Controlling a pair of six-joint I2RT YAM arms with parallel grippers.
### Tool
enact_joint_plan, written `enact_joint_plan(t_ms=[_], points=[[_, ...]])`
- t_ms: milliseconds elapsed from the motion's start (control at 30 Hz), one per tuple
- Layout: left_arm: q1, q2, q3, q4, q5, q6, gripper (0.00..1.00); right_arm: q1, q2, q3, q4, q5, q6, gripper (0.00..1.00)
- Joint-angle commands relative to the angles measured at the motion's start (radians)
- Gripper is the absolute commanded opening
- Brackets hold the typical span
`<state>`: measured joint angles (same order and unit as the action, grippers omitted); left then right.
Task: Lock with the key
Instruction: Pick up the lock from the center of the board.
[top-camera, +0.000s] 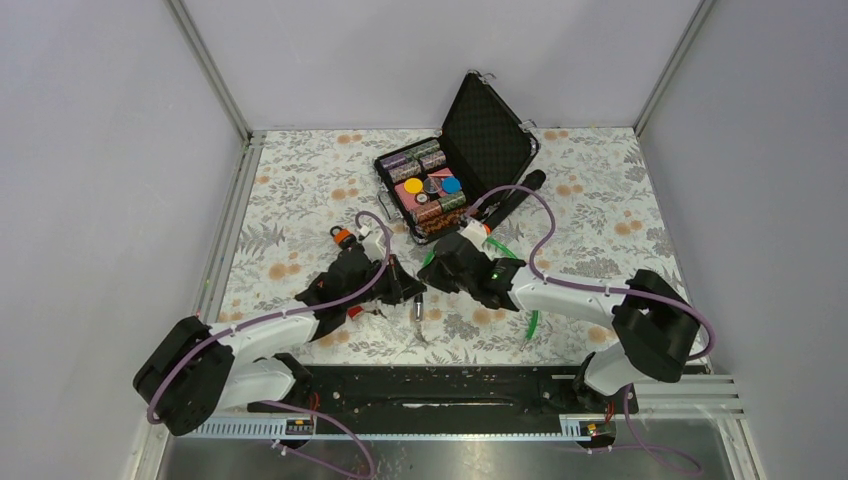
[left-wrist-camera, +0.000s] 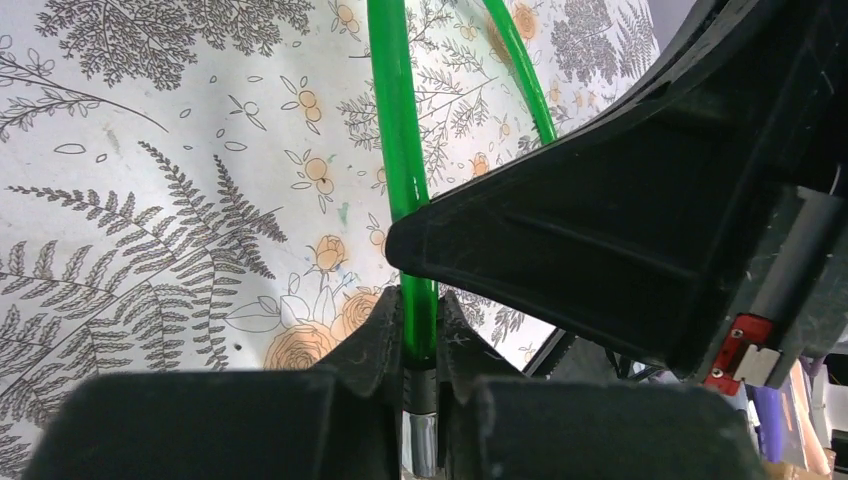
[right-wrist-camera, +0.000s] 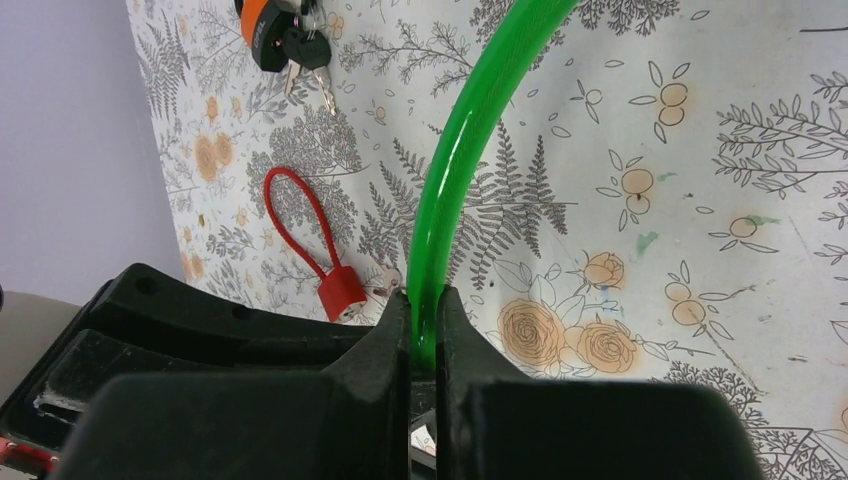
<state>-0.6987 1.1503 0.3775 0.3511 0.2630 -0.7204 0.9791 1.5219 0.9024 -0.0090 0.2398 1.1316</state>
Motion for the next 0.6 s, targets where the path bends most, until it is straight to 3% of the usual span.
enact_joint_plan(t_ms=[0, 33, 100, 233, 333, 500, 533, 567], points=[[0.004, 0.020, 0.041, 0.071, 0.029, 0.025, 0.00, -0.021, -0.057, -0.016, 0.061, -0.031, 0.022, 0.10], [0.004, 0.021, 0.045, 0.066, 0.029, 0.033, 0.00, -0.028, -0.066, -0.024, 0.061, -0.036, 0.017, 0.17], [0.004, 0.013, 0.054, 0.046, 0.017, 0.052, 0.00, -0.049, -0.096, -0.053, 0.061, -0.029, 0.013, 0.43], [0.005, -0.013, 0.064, 0.020, 0.019, 0.090, 0.00, -0.075, -0.136, -0.112, 0.079, -0.014, -0.009, 0.62], [0.005, -0.040, 0.070, 0.004, 0.038, 0.113, 0.00, -0.081, -0.127, -0.109, 0.103, -0.022, -0.027, 0.68], [0.004, -0.085, 0.067, -0.020, 0.078, 0.132, 0.00, -0.096, -0.062, -0.039, 0.112, -0.047, -0.043, 0.68], [0.005, -0.094, 0.063, -0.022, 0.086, 0.135, 0.00, -0.101, -0.050, -0.034, 0.121, -0.055, -0.026, 0.67], [0.004, -0.100, 0.061, -0.024, 0.095, 0.140, 0.00, -0.107, -0.044, -0.046, 0.158, -0.066, 0.005, 0.60]])
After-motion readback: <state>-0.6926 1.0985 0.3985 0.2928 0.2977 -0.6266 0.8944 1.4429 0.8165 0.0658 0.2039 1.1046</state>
